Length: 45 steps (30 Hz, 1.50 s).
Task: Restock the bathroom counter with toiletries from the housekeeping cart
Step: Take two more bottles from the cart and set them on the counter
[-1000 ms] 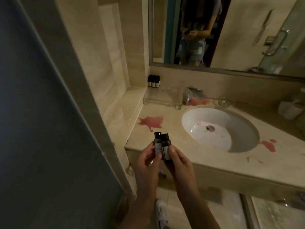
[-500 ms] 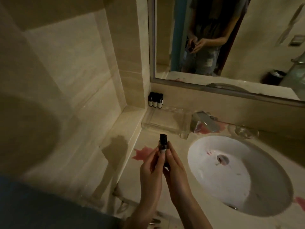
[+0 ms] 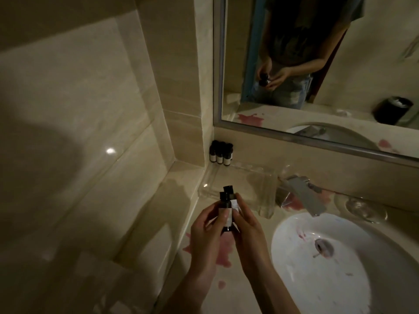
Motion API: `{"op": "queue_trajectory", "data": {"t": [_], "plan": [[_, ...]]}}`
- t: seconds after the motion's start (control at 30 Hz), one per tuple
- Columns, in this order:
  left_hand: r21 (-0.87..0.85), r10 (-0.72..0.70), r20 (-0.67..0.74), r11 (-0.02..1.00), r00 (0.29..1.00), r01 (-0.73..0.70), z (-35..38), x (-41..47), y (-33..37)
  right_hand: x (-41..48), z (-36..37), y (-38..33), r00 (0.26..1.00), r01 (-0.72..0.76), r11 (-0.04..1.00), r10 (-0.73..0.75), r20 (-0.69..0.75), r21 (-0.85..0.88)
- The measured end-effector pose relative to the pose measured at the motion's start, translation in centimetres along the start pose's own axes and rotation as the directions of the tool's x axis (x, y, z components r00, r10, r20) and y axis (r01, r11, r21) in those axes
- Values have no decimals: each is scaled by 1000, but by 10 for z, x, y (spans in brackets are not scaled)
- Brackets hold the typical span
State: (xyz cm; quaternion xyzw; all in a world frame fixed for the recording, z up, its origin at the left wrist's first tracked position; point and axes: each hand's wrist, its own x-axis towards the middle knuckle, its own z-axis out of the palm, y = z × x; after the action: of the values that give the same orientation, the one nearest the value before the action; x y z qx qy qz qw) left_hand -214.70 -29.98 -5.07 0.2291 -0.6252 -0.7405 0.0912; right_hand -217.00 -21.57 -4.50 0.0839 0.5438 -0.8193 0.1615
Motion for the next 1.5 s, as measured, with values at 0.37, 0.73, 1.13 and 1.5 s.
{"op": "queue_trajectory", "data": {"t": [0.37,0.73,1.13,1.5], "plan": [[-11,-84,-46,996,995,83,33,108,-22,126,-27,-3,995,-76,985,84,45,-153],[6,-189,-108,982,976,191,78,189,-54,275,-72,4,986,10,962,-55,-157,-273],[1,-215,-135,976,967,217,69,189,-66,316,-68,49,901,298,809,-413,-131,-507],[10,-172,-114,985,978,174,59,180,-61,327,-59,58,841,350,754,-515,-168,-556]]}}
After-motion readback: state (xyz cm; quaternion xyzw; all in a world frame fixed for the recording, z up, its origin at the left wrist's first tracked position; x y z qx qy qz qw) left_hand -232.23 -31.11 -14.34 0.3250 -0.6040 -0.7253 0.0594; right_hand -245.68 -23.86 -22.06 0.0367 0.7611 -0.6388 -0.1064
